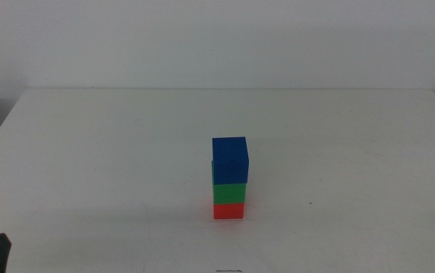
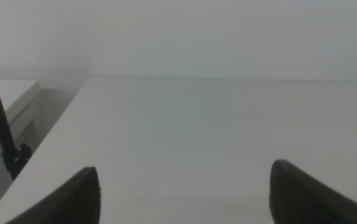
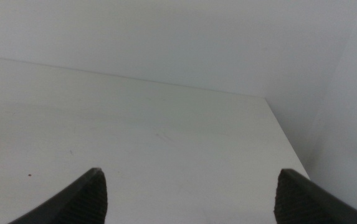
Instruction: Stack red cubes first, then green, then blue cubes in a specific spot.
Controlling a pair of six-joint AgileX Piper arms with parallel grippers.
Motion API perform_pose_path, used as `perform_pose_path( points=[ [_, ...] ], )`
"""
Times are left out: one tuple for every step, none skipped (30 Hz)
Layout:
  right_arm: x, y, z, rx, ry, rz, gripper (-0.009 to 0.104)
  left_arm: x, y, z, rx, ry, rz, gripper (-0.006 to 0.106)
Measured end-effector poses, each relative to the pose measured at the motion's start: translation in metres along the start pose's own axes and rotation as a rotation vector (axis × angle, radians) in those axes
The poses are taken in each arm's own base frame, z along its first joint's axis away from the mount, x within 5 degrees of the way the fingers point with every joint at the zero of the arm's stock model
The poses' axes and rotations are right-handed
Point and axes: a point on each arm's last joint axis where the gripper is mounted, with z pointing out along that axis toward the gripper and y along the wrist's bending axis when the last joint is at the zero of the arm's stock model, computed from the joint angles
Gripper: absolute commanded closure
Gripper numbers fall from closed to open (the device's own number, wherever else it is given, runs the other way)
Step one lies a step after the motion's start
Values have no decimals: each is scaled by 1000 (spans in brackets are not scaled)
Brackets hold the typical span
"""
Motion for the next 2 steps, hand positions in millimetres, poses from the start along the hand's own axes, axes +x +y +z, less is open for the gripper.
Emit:
perform_pose_path(
  points=[
    [0,0,0,1,-2,0,10,0,0,0,0,0,1,8],
    [0,0,0,1,-2,2,10,0,0,0,0,0,1,8]
  ],
)
